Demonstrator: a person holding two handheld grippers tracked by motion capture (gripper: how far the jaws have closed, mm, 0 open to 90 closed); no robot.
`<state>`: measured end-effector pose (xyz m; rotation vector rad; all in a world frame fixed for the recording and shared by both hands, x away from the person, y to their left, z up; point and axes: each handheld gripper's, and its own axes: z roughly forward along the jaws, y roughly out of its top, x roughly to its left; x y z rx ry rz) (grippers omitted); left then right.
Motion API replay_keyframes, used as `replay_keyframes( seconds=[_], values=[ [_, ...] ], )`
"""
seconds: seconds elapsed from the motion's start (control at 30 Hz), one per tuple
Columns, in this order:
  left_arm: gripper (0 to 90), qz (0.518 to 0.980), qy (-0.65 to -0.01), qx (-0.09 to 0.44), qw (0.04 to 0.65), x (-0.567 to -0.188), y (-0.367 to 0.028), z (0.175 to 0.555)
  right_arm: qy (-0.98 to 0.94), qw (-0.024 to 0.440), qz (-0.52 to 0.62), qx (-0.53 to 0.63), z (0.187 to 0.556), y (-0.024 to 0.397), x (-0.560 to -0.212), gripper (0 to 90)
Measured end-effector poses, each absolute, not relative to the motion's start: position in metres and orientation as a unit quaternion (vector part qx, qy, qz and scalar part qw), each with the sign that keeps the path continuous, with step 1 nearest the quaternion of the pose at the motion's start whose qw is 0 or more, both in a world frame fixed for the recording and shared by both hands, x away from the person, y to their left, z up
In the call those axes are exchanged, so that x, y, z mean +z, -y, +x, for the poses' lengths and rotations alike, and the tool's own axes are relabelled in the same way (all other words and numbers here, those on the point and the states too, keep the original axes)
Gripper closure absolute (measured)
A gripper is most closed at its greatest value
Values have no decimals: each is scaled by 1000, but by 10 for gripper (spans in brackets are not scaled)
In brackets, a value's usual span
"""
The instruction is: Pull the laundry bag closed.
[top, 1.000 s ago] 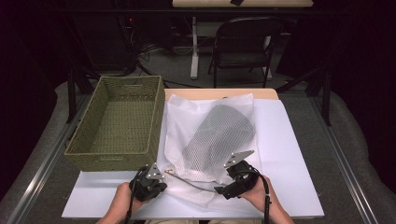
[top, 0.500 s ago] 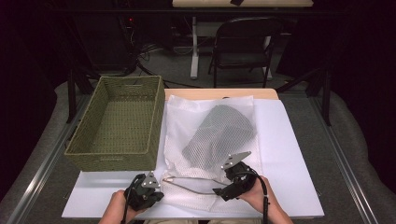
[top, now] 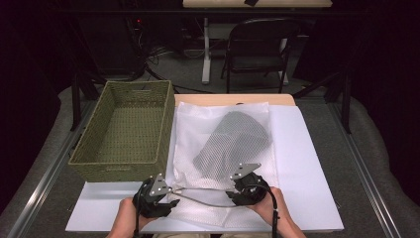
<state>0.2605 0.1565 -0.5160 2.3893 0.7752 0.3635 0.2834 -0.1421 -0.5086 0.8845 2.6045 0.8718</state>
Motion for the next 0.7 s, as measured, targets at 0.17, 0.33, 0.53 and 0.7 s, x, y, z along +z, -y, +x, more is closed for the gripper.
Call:
replay_keyframes(
  seconds=[0.17,0.33,0.53,0.7],
  values=[
    [381,898,-275,164,301,-518,-138,272,-895,121,309,297,284,139,-513,678],
    [544,902,-246,189,299,-525,-121,281,-898,121,300,299,284,137,-515,871],
    [889,914,-224,152,302,-529,-120,284,-907,105,284,294,279,137,-511,900],
    [898,922,-208,125,301,-526,-123,277,-917,94,269,278,273,139,-507,900]
  ],
)
